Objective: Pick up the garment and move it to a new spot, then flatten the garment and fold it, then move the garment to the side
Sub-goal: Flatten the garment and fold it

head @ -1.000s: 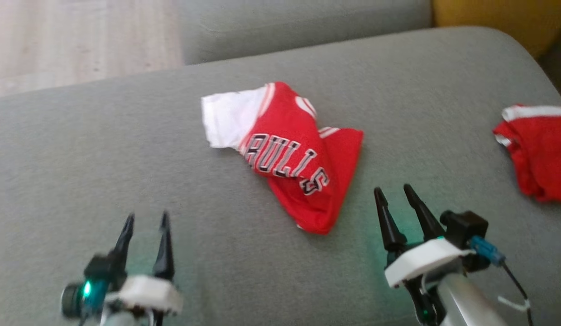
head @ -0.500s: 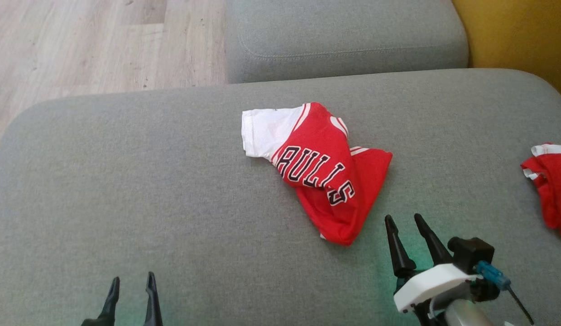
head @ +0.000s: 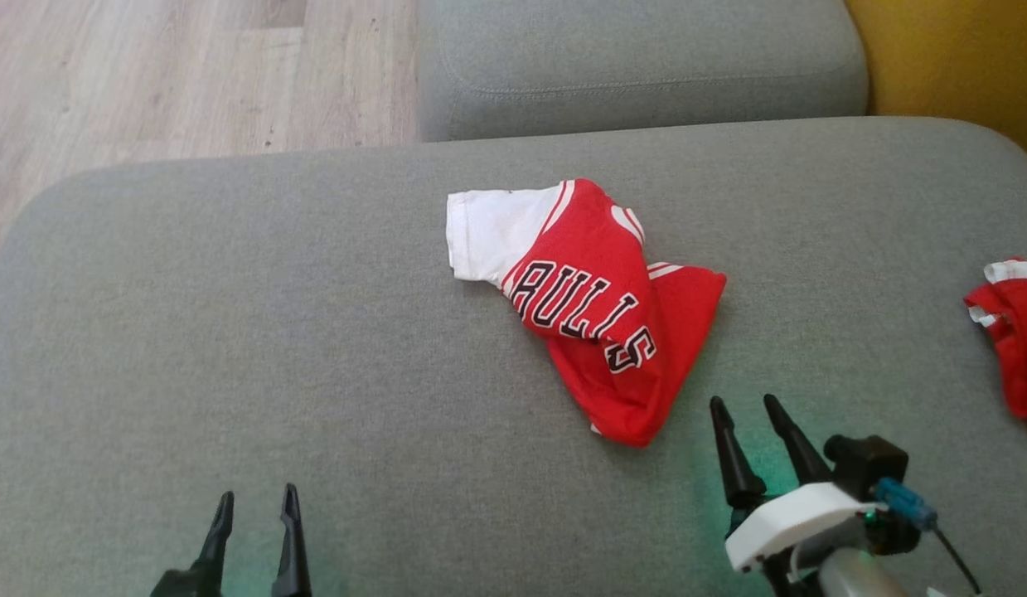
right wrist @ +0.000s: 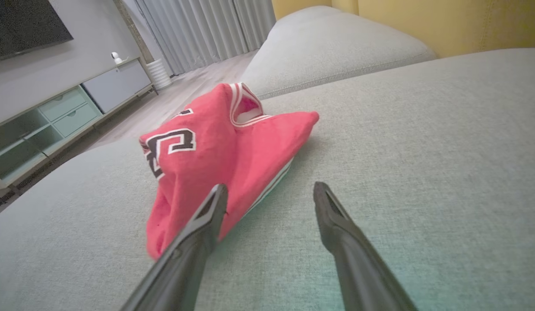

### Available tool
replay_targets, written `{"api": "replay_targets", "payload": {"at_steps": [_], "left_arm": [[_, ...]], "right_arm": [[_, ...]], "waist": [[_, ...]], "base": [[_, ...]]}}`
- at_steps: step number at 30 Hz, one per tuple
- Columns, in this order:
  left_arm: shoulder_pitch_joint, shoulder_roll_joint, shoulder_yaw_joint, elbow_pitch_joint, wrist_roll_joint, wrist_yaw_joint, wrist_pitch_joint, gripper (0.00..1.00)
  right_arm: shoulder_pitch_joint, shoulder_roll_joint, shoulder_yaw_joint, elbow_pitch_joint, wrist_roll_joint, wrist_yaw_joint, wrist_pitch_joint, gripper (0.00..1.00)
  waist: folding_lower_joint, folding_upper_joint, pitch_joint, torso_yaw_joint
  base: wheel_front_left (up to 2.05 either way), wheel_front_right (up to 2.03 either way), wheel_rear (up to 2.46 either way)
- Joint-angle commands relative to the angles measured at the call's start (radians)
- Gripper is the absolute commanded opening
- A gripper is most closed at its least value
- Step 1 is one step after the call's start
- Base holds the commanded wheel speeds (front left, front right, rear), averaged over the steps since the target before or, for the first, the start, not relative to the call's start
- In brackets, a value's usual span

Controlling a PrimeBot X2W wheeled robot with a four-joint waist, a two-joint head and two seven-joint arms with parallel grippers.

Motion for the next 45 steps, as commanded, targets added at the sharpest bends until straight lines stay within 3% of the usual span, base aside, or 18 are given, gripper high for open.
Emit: {"api": "replay_targets", "payload": {"at_steps": [1,9,21,22,24,30,36,41,45], "left_arm": [[-0.046,-0.001,0.020,-0.022,-0.005,-0.005,-0.012,1.00],[-0.083,-0.002,-0.034,-0.014,-0.010,-0.018,-0.012,1.00],[-0.144,-0.002,-0.110,0.002,-0.025,-0.032,-0.012,1.00],[-0.145,-0.002,-0.110,0.001,-0.027,-0.032,-0.012,1.00],[-0.147,-0.002,-0.107,-0.004,-0.028,-0.031,-0.012,1.00],[-0.142,-0.002,-0.099,-0.013,-0.039,-0.029,-0.012,1.00],[-0.131,-0.002,-0.108,-0.016,-0.066,-0.025,-0.012,1.00],[-0.123,-0.002,-0.115,-0.010,-0.074,-0.024,-0.012,1.00],[-0.110,-0.002,-0.117,-0.002,-0.078,-0.026,-0.012,1.00]], "right_arm": [[-0.057,-0.002,0.006,-0.017,-0.004,-0.001,-0.004,1.00],[-0.212,-0.002,-0.094,0.073,-0.010,-0.001,-0.004,1.00],[-0.400,-0.002,-0.221,0.376,0.101,-0.001,-0.004,1.00],[-0.407,-0.002,-0.224,0.389,0.112,-0.001,-0.004,0.90],[-0.418,-0.002,-0.230,0.389,0.133,-0.001,-0.004,0.00],[-0.436,-0.002,-0.343,0.264,0.121,-0.001,-0.004,0.00],[-0.506,-0.002,-0.465,0.035,0.097,-0.001,-0.004,0.00],[-0.532,-0.002,-0.403,-0.093,0.103,-0.001,-0.004,0.00],[-0.496,-0.002,-0.271,-0.130,0.137,-0.001,-0.004,0.00]], "waist": [[0.0000,-0.0001,0.007,0.006],[0.0000,-0.0001,0.085,0.070],[0.0000,-0.0001,0.164,0.197],[0.0000,-0.0001,0.165,0.200],[0.0000,-0.0001,0.167,0.203],[0.0000,-0.0001,0.149,0.184],[0.0000,-0.0001,0.106,0.160],[0.0000,-0.0001,0.083,0.161],[0.0000,-0.0001,0.070,0.173]], "base": [[0.00,0.00,0.00],[0.00,0.00,0.00],[0.00,0.00,0.00],[0.00,0.00,0.00],[0.00,0.00,0.00],[0.00,0.00,0.00],[0.00,0.00,0.00],[0.00,0.00,0.00],[0.00,0.00,0.00]]}}
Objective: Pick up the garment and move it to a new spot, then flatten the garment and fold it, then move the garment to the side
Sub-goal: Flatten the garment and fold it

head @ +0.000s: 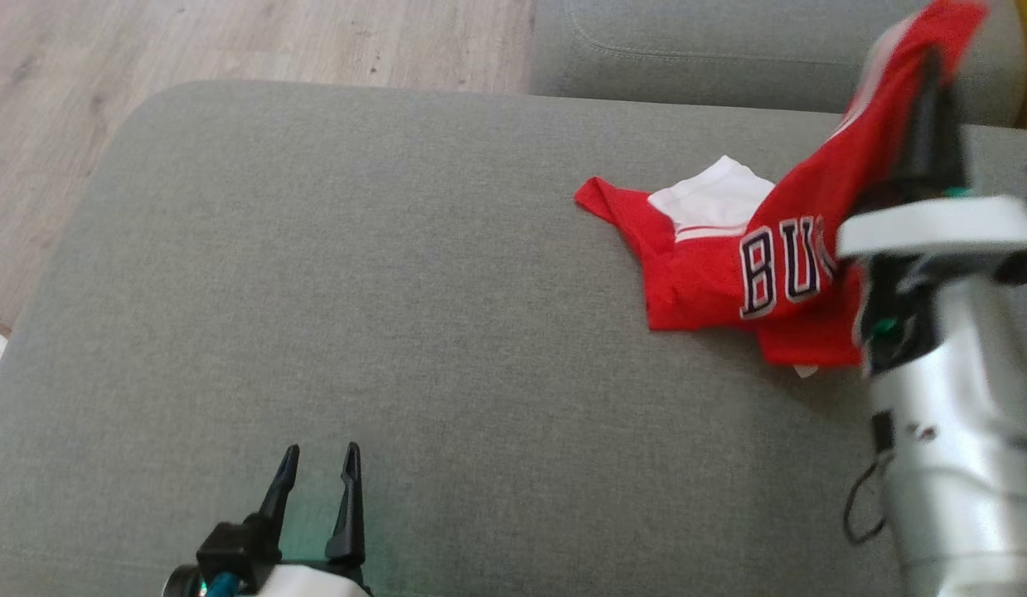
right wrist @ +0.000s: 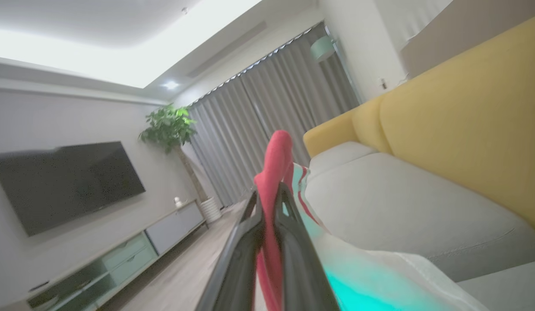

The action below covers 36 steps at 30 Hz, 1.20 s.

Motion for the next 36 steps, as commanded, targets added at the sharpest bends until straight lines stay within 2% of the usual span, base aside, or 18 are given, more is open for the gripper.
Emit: {"api": "replay_targets", "payload": {"at_steps": [1,2,3,6,9,13,18,27,31,36], "left_arm": [[-0.010,0.000,0.027,-0.022,-0.008,-0.001,-0.012,1.00],[-0.009,0.000,0.027,-0.018,-0.009,-0.002,-0.012,1.00],[-0.008,0.000,0.026,-0.014,-0.009,-0.002,-0.012,1.00],[-0.004,0.000,0.031,-0.007,-0.009,-0.003,-0.012,1.00],[-0.002,0.000,0.039,-0.005,-0.008,-0.003,-0.012,1.00],[0.001,0.000,0.047,-0.009,-0.004,-0.002,-0.012,1.00],[-0.008,0.000,0.037,-0.010,-0.007,-0.006,-0.012,1.00],[-0.036,0.000,-0.004,-0.014,-0.023,-0.007,-0.012,1.00],[-0.041,0.000,-0.002,-0.012,-0.025,-0.003,-0.012,1.00],[-0.045,0.000,0.007,-0.015,-0.024,-0.004,-0.012,1.00]], "right_arm": [[0.005,0.004,0.034,-0.023,0.008,-0.001,-0.004,0.19],[0.030,0.004,0.075,0.002,0.013,-0.001,-0.004,0.79],[0.052,0.004,0.129,0.034,0.013,-0.001,-0.004,1.00],[0.104,0.004,0.243,0.091,0.030,-0.001,-0.004,1.00],[0.143,0.004,0.292,0.123,0.033,-0.001,-0.004,1.00],[0.178,0.004,0.246,0.131,0.009,-0.001,-0.004,1.00],[0.175,0.004,0.138,0.151,-0.039,-0.001,-0.004,1.00],[0.107,0.004,-0.004,0.299,-0.095,-0.001,-0.004,1.00],[0.096,0.004,-0.021,0.344,-0.078,-0.001,-0.004,1.00],[0.098,0.004,0.019,0.334,-0.047,-0.001,-0.004,1.00]], "waist": [[0.0001,0.0000,0.001,0.004],[0.0001,0.0000,0.003,0.008],[0.0001,0.0000,0.005,0.011],[0.0001,0.0000,0.011,0.015],[0.0001,0.0000,0.017,0.011],[0.0001,0.0000,0.019,-0.005],[0.0001,0.0000,0.020,-0.023],[0.0001,0.0000,0.064,-0.005],[0.0001,0.0000,0.080,0.008],[0.0001,0.0000,0.089,0.011]], "base": [[0.00,0.00,0.00],[0.00,0.00,0.00],[0.00,0.00,0.00],[0.00,0.00,0.00],[0.00,0.00,0.00],[0.00,0.00,0.00],[0.00,0.00,0.00],[0.00,0.00,0.00],[0.00,0.00,0.00],[0.00,0.00,0.00]]}}
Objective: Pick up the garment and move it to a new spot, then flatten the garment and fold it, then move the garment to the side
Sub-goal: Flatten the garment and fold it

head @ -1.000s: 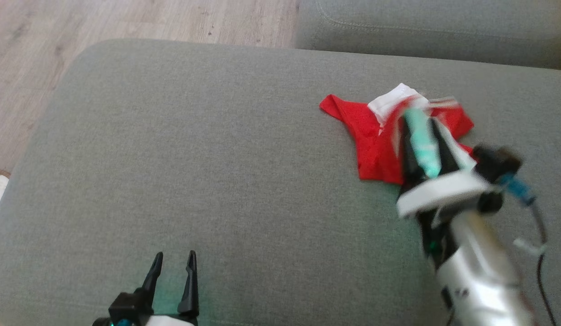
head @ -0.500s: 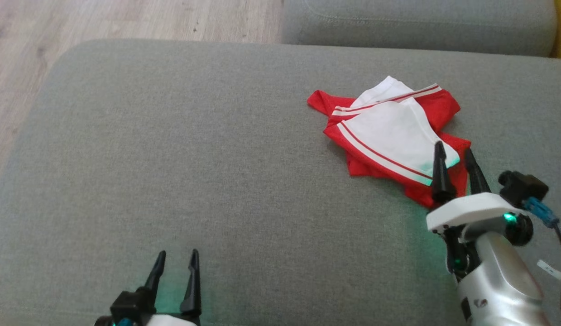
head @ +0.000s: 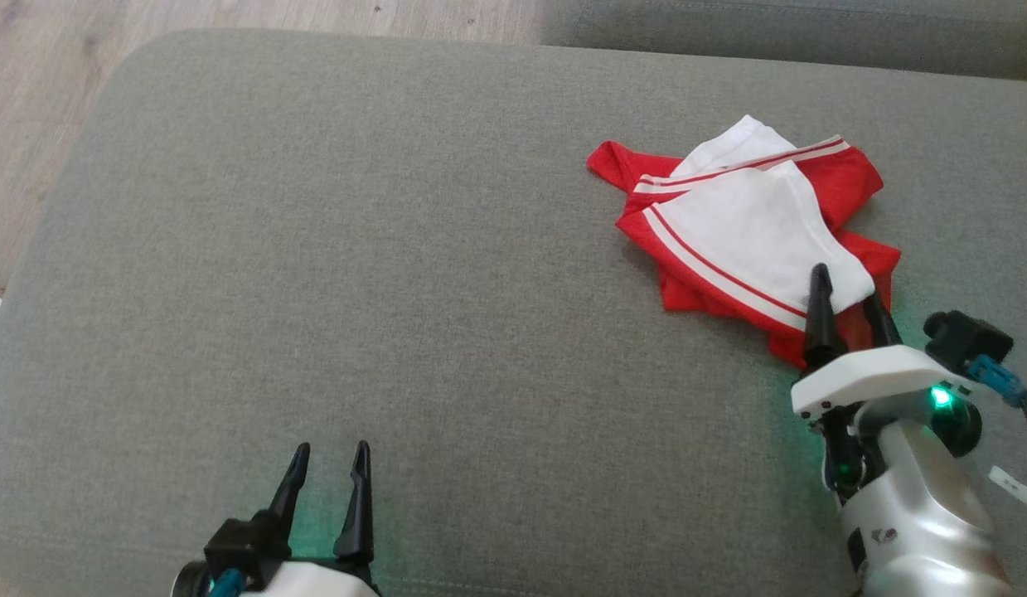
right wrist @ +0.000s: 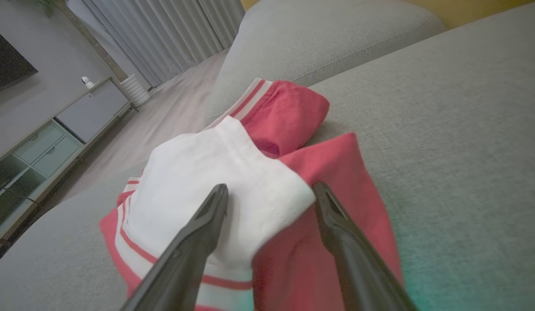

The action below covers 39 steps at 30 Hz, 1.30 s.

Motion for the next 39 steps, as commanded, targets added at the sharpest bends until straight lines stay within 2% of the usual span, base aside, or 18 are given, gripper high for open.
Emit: {"api": "replay_targets", "payload": {"at_steps": [1,13,16,19,23,24,26,27,28,34,39], "left_arm": [[-0.036,0.000,0.034,-0.026,-0.004,0.004,-0.012,1.00],[-0.047,0.000,0.020,-0.034,-0.016,0.007,-0.012,1.00],[-0.048,0.000,0.018,-0.032,-0.017,0.006,-0.012,1.00],[-0.048,0.000,0.015,-0.026,-0.021,0.005,-0.012,1.00],[-0.048,0.000,0.010,-0.023,-0.027,0.005,-0.012,1.00],[-0.047,0.000,0.010,-0.024,-0.029,0.005,-0.012,1.00],[-0.045,0.000,0.010,-0.024,-0.031,0.006,-0.012,1.00],[-0.043,0.000,0.011,-0.024,-0.033,0.007,-0.012,1.00],[-0.041,0.000,0.012,-0.024,-0.034,0.007,-0.012,1.00],[-0.028,0.000,0.016,-0.015,-0.039,0.009,-0.012,1.00],[-0.023,0.000,0.011,-0.016,-0.050,0.011,-0.012,1.00]], "right_arm": [[-0.028,0.000,0.043,-0.041,0.015,-0.001,-0.004,1.00],[-0.012,0.000,0.160,-0.118,0.097,-0.001,-0.004,1.00],[-0.032,0.000,0.172,-0.087,0.099,-0.001,-0.004,1.00],[-0.075,0.000,0.190,-0.003,0.101,-0.001,-0.004,1.00],[-0.147,0.000,0.187,0.062,0.065,-0.001,-0.004,1.00],[-0.159,0.000,0.182,0.065,0.059,-0.001,-0.004,0.83],[-0.175,0.000,0.175,0.063,0.046,-0.001,-0.004,0.34],[-0.179,0.000,0.176,0.062,0.042,-0.001,-0.004,0.05],[-0.182,0.000,0.179,0.065,0.040,-0.001,-0.004,0.00],[-0.202,0.000,0.171,0.079,0.016,-0.001,-0.004,0.00],[-0.214,0.000,0.202,0.018,0.054,-0.001,-0.004,0.00]], "waist": [[-0.0001,0.0000,0.001,-0.001],[-0.0001,0.0000,0.000,-0.017],[-0.0001,0.0000,-0.002,-0.016],[-0.0001,0.0000,-0.002,-0.010],[-0.0001,0.0000,0.000,0.001],[-0.0001,0.0000,-0.001,0.005],[-0.0001,0.0000,-0.003,0.010],[-0.0001,0.0000,-0.006,0.012],[-0.0001,0.0000,-0.009,0.014],[-0.0001,0.0000,-0.035,0.019],[-0.0001,0.0000,-0.059,0.027]], "base": [[0.00,0.00,0.00],[0.00,0.00,0.00],[0.00,0.00,0.00],[0.00,0.00,0.00],[0.00,0.00,0.00],[0.00,0.00,0.00],[0.00,0.00,0.00],[0.00,0.00,0.00],[0.00,0.00,0.00],[0.00,0.00,0.00],[0.00,0.00,0.00]]}}
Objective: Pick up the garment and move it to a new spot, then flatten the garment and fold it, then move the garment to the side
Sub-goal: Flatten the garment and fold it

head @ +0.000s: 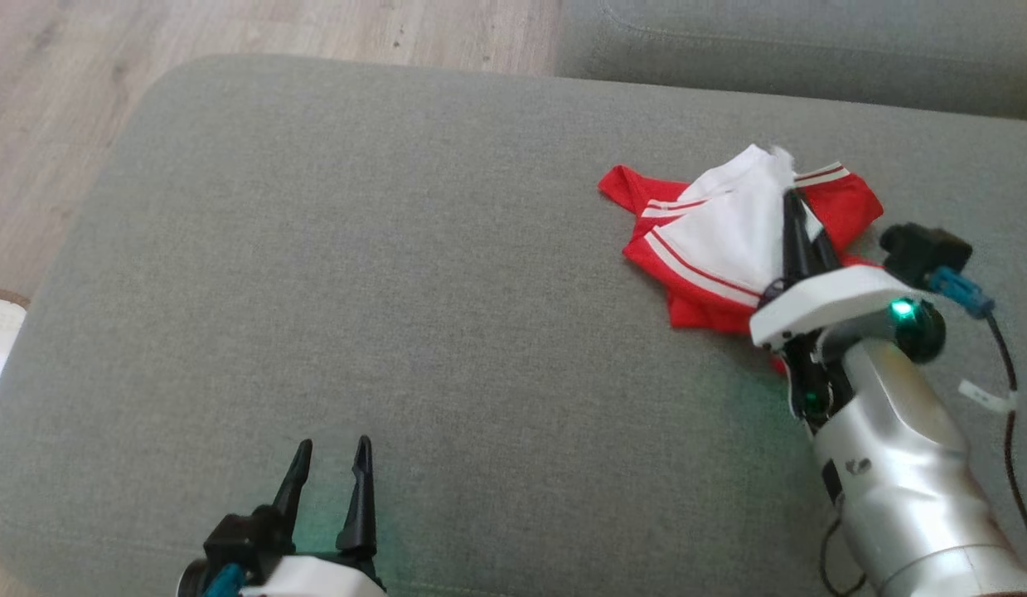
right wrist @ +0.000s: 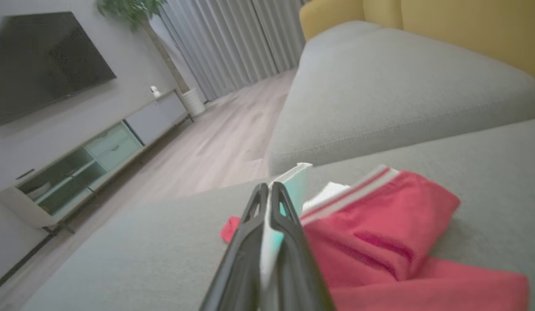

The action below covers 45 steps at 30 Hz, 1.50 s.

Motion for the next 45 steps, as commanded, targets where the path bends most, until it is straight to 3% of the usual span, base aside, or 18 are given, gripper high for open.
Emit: {"api": "replay_targets", "payload": {"at_steps": [1,8,13,18,20,26,32,33,35,39,45], "left_arm": [[-0.007,0.000,0.027,-0.023,-0.007,0.004,-0.012,1.00],[0.011,0.000,0.005,-0.010,-0.012,0.005,-0.012,1.00],[0.030,0.000,-0.010,0.005,-0.002,0.002,-0.012,1.00],[0.059,0.000,-0.010,0.017,0.016,-0.007,-0.012,1.00],[0.072,0.000,0.001,0.010,0.016,-0.006,-0.012,1.00],[0.077,0.000,0.021,-0.009,0.009,-0.005,-0.012,1.00],[0.046,0.000,0.024,-0.024,0.009,-0.005,-0.012,1.00],[0.041,0.000,0.024,-0.025,0.010,-0.006,-0.012,1.00],[0.034,0.000,0.023,-0.025,0.012,-0.007,-0.012,1.00],[0.023,0.000,0.019,-0.023,0.014,-0.010,-0.012,1.00],[-0.011,0.000,0.000,-0.036,0.003,-0.016,-0.012,1.00]], "right_arm": [[-0.053,0.006,0.052,-0.058,0.027,-0.001,-0.004,0.00],[-0.150,0.006,0.289,-0.276,0.273,-0.001,-0.004,0.00],[-0.255,0.006,0.299,-0.377,0.410,-0.001,-0.004,0.00],[-0.374,0.006,0.130,-0.333,0.409,-0.001,-0.004,0.00],[-0.399,0.006,0.002,-0.260,0.324,-0.001,-0.004,0.00],[-0.287,0.006,-0.234,-0.167,0.090,-0.001,-0.004,0.00],[-0.031,0.006,-0.542,-0.164,-0.142,-0.001,-0.004,0.00],[0.013,0.006,-0.580,-0.164,-0.181,-0.001,-0.004,0.06],[0.088,0.006,-0.652,-0.148,-0.239,-0.001,-0.004,1.00],[0.176,0.006,-0.706,-0.149,-0.313,-0.001,-0.004,1.00],[0.255,0.006,-0.505,-0.246,-0.284,-0.001,-0.004,1.00]], "waist": [[0.0000,0.0000,-0.010,0.006],[0.0000,0.0000,-0.065,0.072],[0.0000,0.0000,-0.105,0.140],[0.0000,0.0000,-0.134,0.191],[0.0000,0.0000,-0.131,0.183],[0.0000,0.0000,-0.107,0.083],[0.0000,0.0000,-0.080,-0.026],[0.0000,0.0000,-0.074,-0.045],[0.0000,0.0000,-0.067,-0.076],[0.0000,0.0000,-0.054,-0.126],[0.0000,0.0000,-0.036,-0.177]], "base": [[0.00,0.00,0.00],[0.00,0.00,0.00],[0.00,0.00,0.00],[0.00,0.00,0.00],[0.00,0.00,0.00],[0.00,0.00,0.00],[0.00,0.00,0.00],[0.00,0.00,0.00],[0.00,0.00,0.00],[0.00,0.00,0.00],[0.00,0.00,0.00]]}}
